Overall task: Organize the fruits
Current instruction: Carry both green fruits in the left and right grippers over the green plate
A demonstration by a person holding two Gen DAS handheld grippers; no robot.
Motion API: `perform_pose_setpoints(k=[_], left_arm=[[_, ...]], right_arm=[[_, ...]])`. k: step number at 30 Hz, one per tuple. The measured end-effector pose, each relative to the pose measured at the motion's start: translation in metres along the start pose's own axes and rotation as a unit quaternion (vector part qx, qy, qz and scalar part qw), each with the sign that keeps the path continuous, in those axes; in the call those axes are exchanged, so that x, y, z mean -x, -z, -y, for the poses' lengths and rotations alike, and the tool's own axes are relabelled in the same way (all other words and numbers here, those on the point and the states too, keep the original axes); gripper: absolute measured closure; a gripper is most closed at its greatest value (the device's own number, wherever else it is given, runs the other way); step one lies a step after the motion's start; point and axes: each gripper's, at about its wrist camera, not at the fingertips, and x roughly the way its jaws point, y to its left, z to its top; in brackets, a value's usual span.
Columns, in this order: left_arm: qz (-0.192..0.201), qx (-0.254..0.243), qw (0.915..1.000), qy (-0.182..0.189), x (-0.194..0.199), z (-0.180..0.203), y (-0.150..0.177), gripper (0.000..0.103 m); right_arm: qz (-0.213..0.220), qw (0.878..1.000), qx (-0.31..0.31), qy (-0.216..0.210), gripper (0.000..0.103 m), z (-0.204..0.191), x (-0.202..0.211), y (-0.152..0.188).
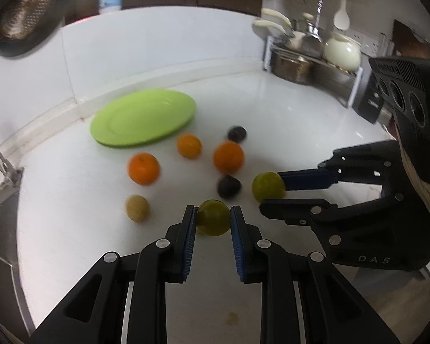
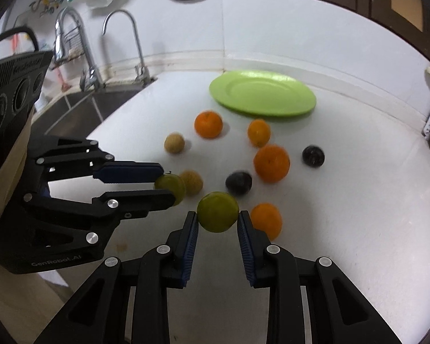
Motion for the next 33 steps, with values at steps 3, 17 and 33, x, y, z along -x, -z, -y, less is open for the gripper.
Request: perform_pose_setpoints(k=[3,17,33], left_arm=[[0.007,0.011,0.9999,-0.007,0.001,-0.01,-0.009,0.079],[0.03,0.033,0.9982,-0.04,-0.009,-0.048,-0.061,0.079],[0.005,0.053,0.9977,-0.041,-0.073,-0.095,-0.111,0.079]], right_arm=[[0.012,1.0,-0.01,0.011,0.074,0.001,-0.002,-0.011],[0.039,0.999,-0.006,0.005,0.074,0.026,-0.024,-0.083],[0.002,1.0,-0.011,0.011,0.074,0.064,-0.093,-0.152]])
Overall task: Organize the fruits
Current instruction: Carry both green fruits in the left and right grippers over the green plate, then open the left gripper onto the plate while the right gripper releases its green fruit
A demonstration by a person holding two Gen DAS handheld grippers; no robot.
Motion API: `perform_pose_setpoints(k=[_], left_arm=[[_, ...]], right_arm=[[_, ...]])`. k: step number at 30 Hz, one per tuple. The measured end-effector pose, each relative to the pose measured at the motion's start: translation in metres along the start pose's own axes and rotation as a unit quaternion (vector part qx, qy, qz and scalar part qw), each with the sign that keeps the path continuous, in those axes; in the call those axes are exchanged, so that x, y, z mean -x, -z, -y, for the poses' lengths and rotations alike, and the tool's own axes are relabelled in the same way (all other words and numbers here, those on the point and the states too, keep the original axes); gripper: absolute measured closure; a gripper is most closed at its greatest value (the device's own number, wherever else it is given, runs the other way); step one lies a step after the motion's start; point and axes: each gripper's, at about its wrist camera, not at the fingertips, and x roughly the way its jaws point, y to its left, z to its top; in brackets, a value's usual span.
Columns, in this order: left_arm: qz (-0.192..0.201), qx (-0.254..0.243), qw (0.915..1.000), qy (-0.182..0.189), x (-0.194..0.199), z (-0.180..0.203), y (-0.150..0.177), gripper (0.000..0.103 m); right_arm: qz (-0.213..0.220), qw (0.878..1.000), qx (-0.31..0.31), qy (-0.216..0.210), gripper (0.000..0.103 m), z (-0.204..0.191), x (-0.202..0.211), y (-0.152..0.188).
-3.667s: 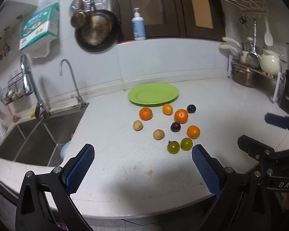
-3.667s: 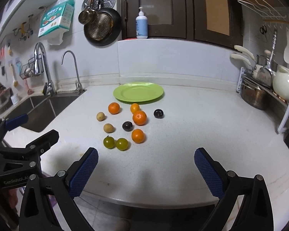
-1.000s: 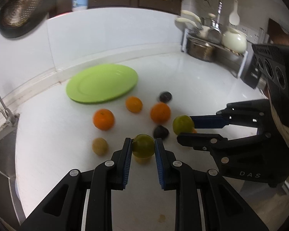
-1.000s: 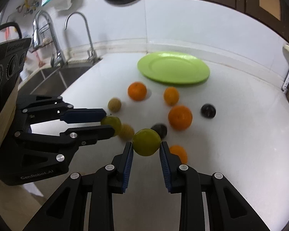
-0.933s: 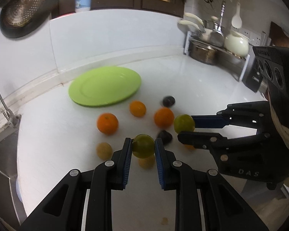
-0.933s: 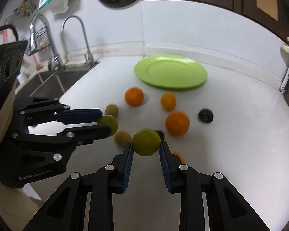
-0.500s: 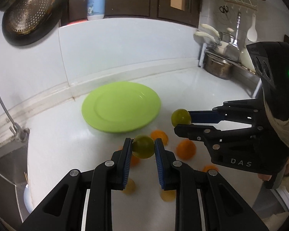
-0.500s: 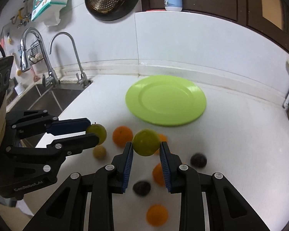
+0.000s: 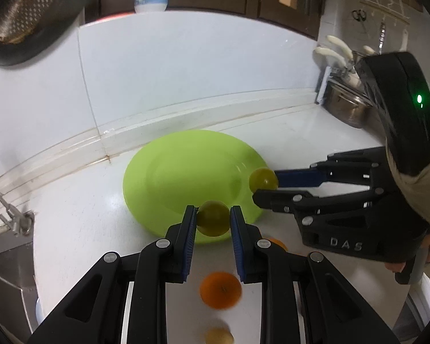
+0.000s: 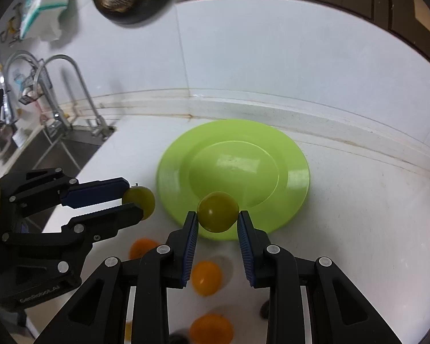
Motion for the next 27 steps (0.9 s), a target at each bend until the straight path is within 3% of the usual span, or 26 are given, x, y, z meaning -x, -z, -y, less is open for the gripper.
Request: perform_pose_setpoints(k=[7,17,21,24,27], left_arm=[[-0.04,0.022,0.9989,0.002,-0.036,-0.013,-0.004,0.079],[-0.061,0.036,0.9975,-0.002,-0.056,-0.02,-0.003,0.075],[-0.06,0.042,0.9973,-0.01,-0.049,-0.022,-0.002,0.07],[-0.056,0.05,0.997,-0.015,-0.037,-0.022,0.0,0.07],[-0.047,0.05,0.9971,-0.031,-0.021,-0.021,0.003,0.063]], right_arm=[[-0.044,0.999,-0.012,0.003,0.074,0.009,-0.037,-0.005],[-0.055,0.998,-0.016,0.001,0.073,0.012,-0.048,-0.006],[-0.051,0.998,-0.028,0.005,0.061,0.014,-0.045,-0.005],[-0.046,0.999,-0.027,0.01,0.061,0.013,-0.036,-0.003],[-0.03,0.999,-0.032,0.016,0.061,0.01,-0.02,0.001]])
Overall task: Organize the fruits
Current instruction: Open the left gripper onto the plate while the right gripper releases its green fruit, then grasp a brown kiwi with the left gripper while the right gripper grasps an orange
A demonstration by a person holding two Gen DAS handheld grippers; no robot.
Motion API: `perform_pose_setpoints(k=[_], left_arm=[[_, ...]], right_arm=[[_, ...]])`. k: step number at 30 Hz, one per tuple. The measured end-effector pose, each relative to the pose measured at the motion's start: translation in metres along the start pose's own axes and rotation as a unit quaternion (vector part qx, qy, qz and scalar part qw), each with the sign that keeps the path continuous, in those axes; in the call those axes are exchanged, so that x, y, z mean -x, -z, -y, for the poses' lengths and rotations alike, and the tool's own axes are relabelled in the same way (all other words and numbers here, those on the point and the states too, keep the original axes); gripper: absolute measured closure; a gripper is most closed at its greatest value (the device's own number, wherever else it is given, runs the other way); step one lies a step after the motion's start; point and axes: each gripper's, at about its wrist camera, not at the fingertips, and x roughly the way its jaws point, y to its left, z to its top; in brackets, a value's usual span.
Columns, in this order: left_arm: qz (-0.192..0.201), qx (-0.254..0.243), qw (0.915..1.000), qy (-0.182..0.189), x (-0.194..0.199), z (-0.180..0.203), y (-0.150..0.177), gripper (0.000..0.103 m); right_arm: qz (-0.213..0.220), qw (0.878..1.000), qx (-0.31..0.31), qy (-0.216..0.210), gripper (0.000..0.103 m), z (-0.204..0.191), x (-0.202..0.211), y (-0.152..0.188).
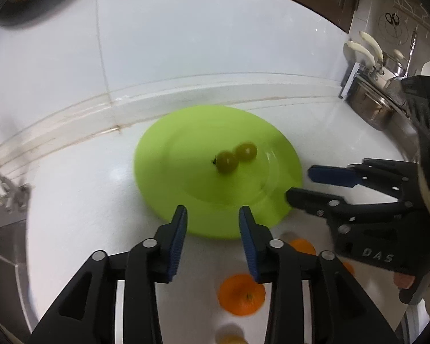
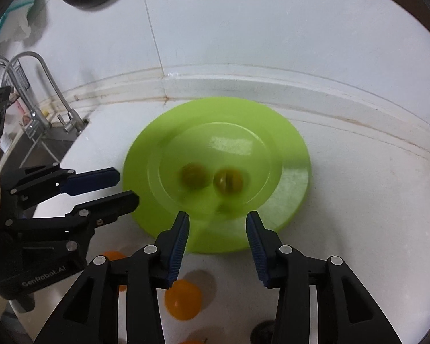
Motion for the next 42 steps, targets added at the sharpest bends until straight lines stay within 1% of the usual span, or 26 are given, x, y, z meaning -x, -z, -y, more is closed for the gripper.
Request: perform_pose_setpoints(k=[2,3,5,6,8,10,12,17,18,21,22,30,38,42], left_arm=[[0.012,-0.002,0.9999,-0.01,0.014,0.002,0.004,0.054],[0.017,-0.003,0.9998,-0.014,0.019,0.002,0.004,0.051],[0.029,-0.003,0.9994,-0.02,0.031,0.003,0.007,0.043],[0.035,-0.003,0.9991,-0.022,0.038,0.004,0.01,0.041],[0.043,-0.003,0.9988,-0.022,0.05,0.007,0.015,0.035],[0.048,0.0,0.9987,-0.019,0.06,0.01,0.021,0.034],[0.053,0.002,0.9984,-0.017,0.07,0.013,0.027,0.032],[0.071,0.001,0.9971,-0.026,0.093,0.022,0.042,0.024],[0.075,-0.001,0.9968,-0.028,0.098,0.023,0.045,0.023],[0.079,0.002,0.9964,-0.031,0.106,0.027,0.053,0.02],[0.079,0.003,0.9965,-0.029,0.109,0.028,0.057,0.02],[0.075,-0.019,0.9964,-0.032,0.114,0.043,0.085,0.018],[0.075,-0.043,0.9959,-0.027,0.113,0.056,0.105,0.018],[0.063,-0.053,0.9963,-0.025,0.109,0.06,0.113,0.018]], right_arm=[[0.012,1.0,-0.003,0.003,0.061,-0.002,0.013,0.005],[0.018,1.0,-0.003,0.004,0.061,-0.003,0.019,0.006],[0.028,1.0,-0.004,0.006,0.061,-0.007,0.032,0.012],[0.033,0.999,-0.004,0.005,0.061,-0.008,0.037,0.014],[0.044,0.999,-0.006,0.005,0.059,-0.011,0.049,0.02],[0.057,0.998,-0.01,0.007,0.054,-0.015,0.061,0.025],[0.069,0.997,-0.013,0.009,0.054,-0.018,0.073,0.03],[0.094,0.995,-0.023,0.019,0.054,-0.021,0.098,0.046],[0.097,0.995,-0.025,0.02,0.054,-0.021,0.103,0.049],[0.111,0.993,-0.034,0.035,0.045,-0.022,0.114,0.061],[0.114,0.992,-0.037,0.039,0.044,-0.024,0.117,0.064],[0.118,0.99,-0.048,0.066,0.044,-0.029,0.136,0.1],[0.092,0.992,-0.063,0.063,0.044,-0.026,0.135,0.13],[0.075,0.993,-0.065,0.064,0.044,-0.026,0.132,0.14]])
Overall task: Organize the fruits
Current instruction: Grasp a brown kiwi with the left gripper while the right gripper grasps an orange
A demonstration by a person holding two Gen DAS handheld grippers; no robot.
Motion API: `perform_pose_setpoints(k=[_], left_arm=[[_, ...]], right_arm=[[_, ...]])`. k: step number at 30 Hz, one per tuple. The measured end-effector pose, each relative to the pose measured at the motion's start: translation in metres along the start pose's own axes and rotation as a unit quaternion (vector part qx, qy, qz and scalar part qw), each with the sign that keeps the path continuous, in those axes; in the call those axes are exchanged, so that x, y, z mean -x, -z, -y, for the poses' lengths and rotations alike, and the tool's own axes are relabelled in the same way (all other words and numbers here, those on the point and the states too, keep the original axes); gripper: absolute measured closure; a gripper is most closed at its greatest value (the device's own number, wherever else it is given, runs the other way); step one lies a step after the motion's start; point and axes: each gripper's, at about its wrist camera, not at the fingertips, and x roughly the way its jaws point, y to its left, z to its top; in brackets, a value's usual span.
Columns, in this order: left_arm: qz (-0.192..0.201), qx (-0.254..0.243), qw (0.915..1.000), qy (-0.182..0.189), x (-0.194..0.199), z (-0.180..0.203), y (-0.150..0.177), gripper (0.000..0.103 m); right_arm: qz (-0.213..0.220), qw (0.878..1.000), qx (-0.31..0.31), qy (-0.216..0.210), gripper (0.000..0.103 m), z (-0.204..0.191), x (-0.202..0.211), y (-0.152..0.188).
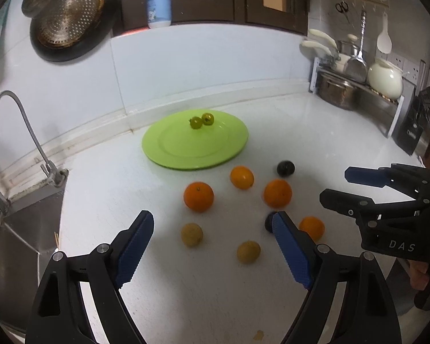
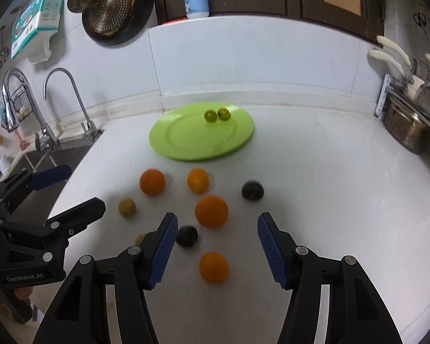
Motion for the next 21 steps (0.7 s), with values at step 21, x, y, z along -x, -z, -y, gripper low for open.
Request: perform_pose_setpoints(k=[21], left_arm=[[-0.097,0.003,0.9941,0.048,-0.049,0.01,0.031,0.035]], right_arm=[[-0.094,0.995,-0.008,-0.021,0.049,0.006,-0.042,0.033]])
